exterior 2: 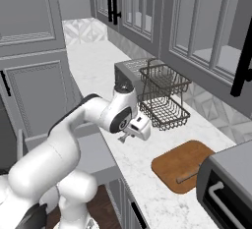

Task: Pick up the knife from the drawer and place it on the cutting board. Then place the meat from the plate to the cutting board.

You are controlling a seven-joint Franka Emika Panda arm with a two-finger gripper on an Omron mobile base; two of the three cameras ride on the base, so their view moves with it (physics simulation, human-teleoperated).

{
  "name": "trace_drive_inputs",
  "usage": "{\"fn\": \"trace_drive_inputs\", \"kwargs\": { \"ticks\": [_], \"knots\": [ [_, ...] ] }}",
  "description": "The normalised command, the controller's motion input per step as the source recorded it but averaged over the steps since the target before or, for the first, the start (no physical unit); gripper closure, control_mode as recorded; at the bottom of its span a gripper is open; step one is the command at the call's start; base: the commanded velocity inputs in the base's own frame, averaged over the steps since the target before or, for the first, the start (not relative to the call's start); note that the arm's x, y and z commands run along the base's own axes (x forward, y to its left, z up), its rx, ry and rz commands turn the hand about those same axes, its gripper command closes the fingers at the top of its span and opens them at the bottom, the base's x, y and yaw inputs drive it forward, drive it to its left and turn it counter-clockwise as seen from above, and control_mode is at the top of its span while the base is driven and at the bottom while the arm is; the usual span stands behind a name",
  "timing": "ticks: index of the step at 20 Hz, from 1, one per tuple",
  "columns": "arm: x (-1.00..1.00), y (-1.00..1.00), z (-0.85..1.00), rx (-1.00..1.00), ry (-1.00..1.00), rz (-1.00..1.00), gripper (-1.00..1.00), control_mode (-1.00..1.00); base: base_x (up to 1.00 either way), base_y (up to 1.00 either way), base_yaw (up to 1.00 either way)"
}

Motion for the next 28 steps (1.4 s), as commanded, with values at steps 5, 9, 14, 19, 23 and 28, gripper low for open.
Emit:
{"fn": "trace_drive_inputs", "kwargs": {
  "ticks": [5,9,14,19,23,28],
  "knots": [
    [-0.15,-0.49,0.0,0.0,0.09,0.0,1.0,-1.0,0.0,0.0,0.0],
    [0.0,-0.43,0.0,-0.01,0.11,0.0,1.0,-1.0,0.0,0.0,0.0],
    [0.0,-0.4,0.0,-0.02,0.12,-0.01,1.0,-1.0,0.0,0.0,0.0],
    [-0.02,-0.44,-0.03,-0.02,0.01,-0.02,1.0,-1.0,0.0,0.0,0.0],
    [0.0,-0.48,-0.13,-0.04,0.0,-0.09,1.0,-1.0,0.0,0.0,0.0],
    [0.01,-0.35,-0.27,-0.08,0.0,-0.19,1.0,-1.0,0.0,0.0,0.0]
  ]
}}
